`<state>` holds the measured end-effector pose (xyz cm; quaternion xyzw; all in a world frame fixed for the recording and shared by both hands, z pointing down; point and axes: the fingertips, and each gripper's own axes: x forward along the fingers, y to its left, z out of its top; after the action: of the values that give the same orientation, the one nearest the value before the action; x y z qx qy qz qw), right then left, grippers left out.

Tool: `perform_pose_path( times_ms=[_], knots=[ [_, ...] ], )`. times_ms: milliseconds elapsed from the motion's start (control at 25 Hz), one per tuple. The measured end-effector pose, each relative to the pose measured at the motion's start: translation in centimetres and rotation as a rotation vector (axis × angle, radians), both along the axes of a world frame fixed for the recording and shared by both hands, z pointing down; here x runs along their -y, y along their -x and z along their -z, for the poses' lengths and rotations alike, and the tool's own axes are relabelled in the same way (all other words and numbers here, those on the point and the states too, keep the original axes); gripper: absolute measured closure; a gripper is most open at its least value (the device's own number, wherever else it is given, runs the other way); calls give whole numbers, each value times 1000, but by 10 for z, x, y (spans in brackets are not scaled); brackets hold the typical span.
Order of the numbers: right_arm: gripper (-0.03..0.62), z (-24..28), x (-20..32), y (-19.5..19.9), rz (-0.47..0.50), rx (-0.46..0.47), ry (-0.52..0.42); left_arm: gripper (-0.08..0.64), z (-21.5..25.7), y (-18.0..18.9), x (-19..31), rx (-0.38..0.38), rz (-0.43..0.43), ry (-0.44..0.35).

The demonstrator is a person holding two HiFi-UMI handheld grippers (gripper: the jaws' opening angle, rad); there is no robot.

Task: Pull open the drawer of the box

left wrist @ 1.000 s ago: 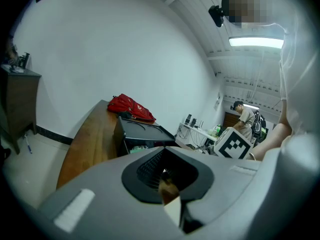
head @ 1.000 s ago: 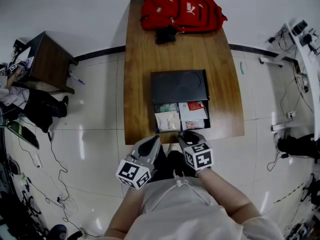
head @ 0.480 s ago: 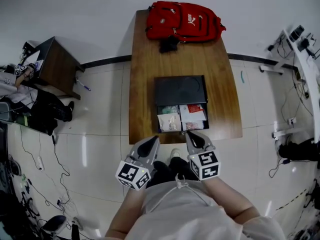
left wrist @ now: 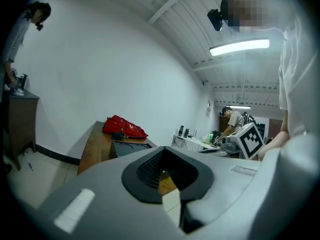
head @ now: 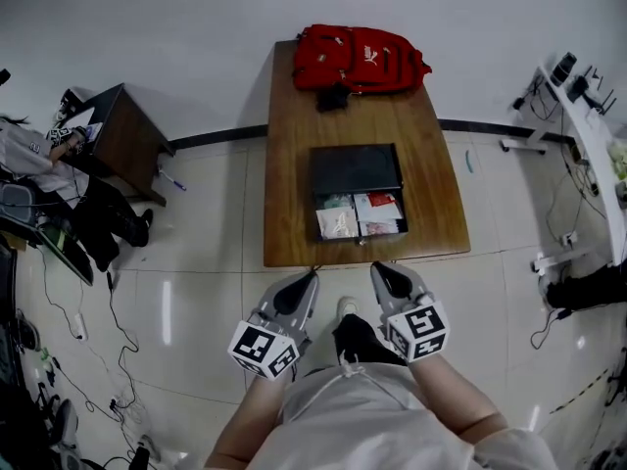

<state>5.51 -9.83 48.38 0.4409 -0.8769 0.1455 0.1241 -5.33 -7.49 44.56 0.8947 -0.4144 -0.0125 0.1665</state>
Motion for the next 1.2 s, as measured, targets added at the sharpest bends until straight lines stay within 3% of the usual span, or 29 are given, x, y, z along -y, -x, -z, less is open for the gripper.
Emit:
perform_pose_path(
  times_ms=[360,640,800,960,1200],
  knots=[
    [586,26,-127,10,-10,8,-78,554,38,13,-122,-37,-7,-89],
    [586,27,-208,10,-46,-3,-75,554,29,13,-202,-41,-32,-62],
    [586,35,-227,10,-58,-8,-87,554,38,9,-219,-43,-56,-76],
    [586,37,-232,10,-53,-11,-91,554,42,-1,-228,22,-103,-136],
    [586,45,-228,9,-26,-11,-107,554,47,-6,-228,35,-84,-142]
  ],
)
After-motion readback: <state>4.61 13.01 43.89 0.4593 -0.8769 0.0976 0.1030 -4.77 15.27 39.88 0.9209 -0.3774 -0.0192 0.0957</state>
